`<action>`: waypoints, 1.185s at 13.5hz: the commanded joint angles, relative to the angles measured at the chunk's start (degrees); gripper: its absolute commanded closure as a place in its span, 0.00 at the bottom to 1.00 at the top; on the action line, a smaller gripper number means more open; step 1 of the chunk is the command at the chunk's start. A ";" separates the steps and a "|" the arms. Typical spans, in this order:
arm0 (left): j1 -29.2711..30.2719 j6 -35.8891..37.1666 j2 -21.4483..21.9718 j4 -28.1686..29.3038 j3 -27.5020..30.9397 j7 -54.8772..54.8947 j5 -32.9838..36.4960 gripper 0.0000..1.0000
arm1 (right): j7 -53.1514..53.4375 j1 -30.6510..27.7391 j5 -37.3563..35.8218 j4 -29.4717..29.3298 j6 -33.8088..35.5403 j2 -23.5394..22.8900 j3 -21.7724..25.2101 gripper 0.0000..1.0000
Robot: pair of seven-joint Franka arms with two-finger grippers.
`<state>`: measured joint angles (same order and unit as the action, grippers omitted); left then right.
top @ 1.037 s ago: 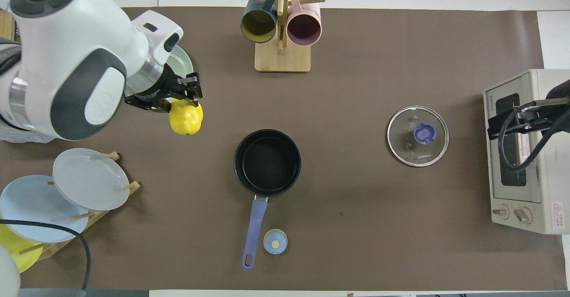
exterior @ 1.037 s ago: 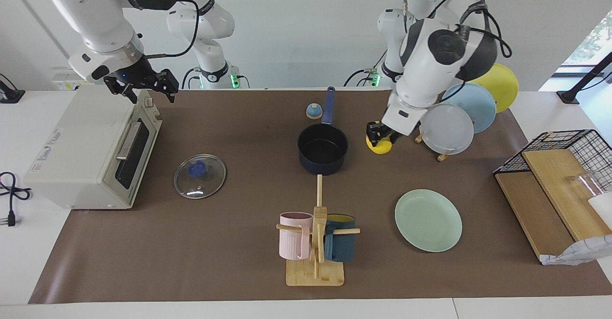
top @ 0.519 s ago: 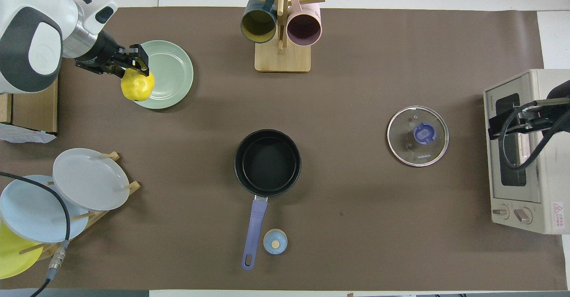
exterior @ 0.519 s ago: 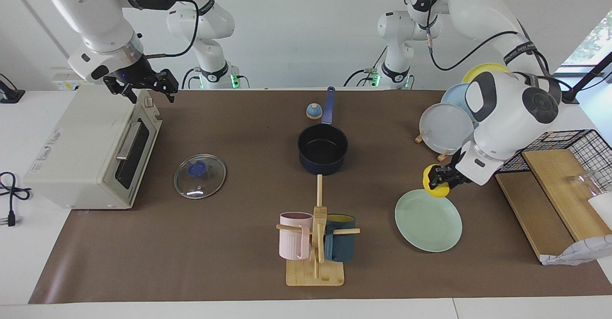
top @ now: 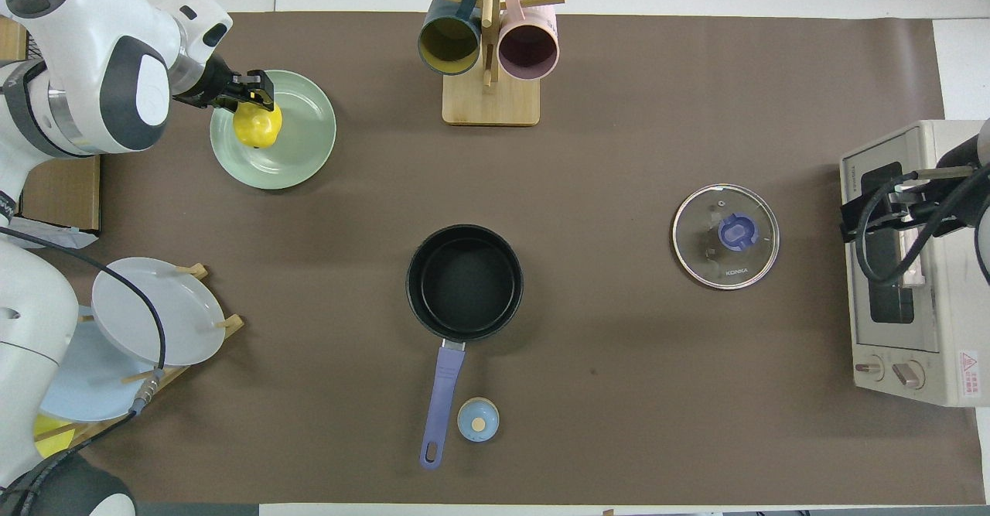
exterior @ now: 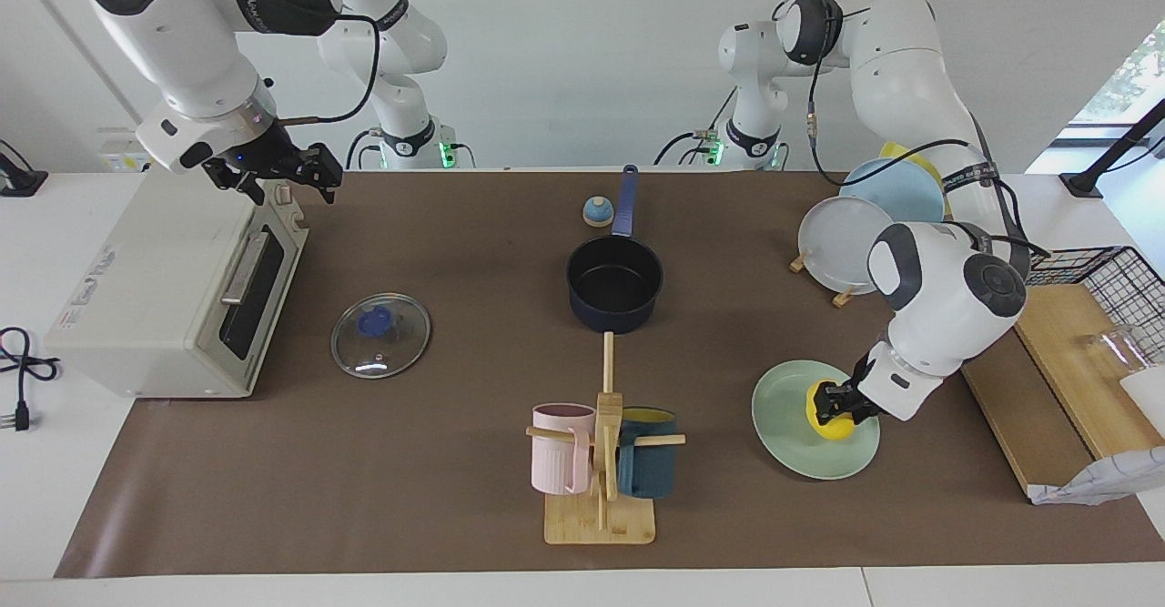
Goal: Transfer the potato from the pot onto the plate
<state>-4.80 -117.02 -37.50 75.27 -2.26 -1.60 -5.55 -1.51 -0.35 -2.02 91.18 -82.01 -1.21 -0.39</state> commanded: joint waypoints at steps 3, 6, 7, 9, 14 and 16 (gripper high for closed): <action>0.06 -2.86 0.59 1.98 -0.20 1.16 1.07 0.48 | 0.63 -0.61 0.35 -0.30 0.10 0.60 -0.40 0.00; 0.15 -2.34 0.59 1.55 -0.20 1.34 3.09 0.00 | 0.63 -0.61 0.35 -0.04 0.01 0.86 -0.40 0.00; 0.49 -1.90 0.85 1.28 -0.20 1.34 3.09 0.00 | 0.63 -0.61 0.35 0.05 0.01 0.86 -0.40 0.00; 0.50 -0.15 2.68 1.19 -0.02 1.42 3.09 0.00 | 0.55 -0.53 0.35 0.14 0.01 0.86 -0.40 0.00; 0.50 10.56 15.59 1.37 3.03 0.64 2.92 0.00 | 0.55 -0.61 0.35 0.22 0.01 0.95 -0.40 0.00; 0.41 17.06 20.07 1.37 4.81 0.72 3.00 0.00 | 0.55 -0.61 0.35 0.23 0.01 0.95 -0.40 0.00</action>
<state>-4.36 -104.73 -22.74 74.49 1.06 -1.01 -3.38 -1.51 -0.35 -2.02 90.88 -82.02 -1.05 -0.32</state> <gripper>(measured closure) 0.000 0.000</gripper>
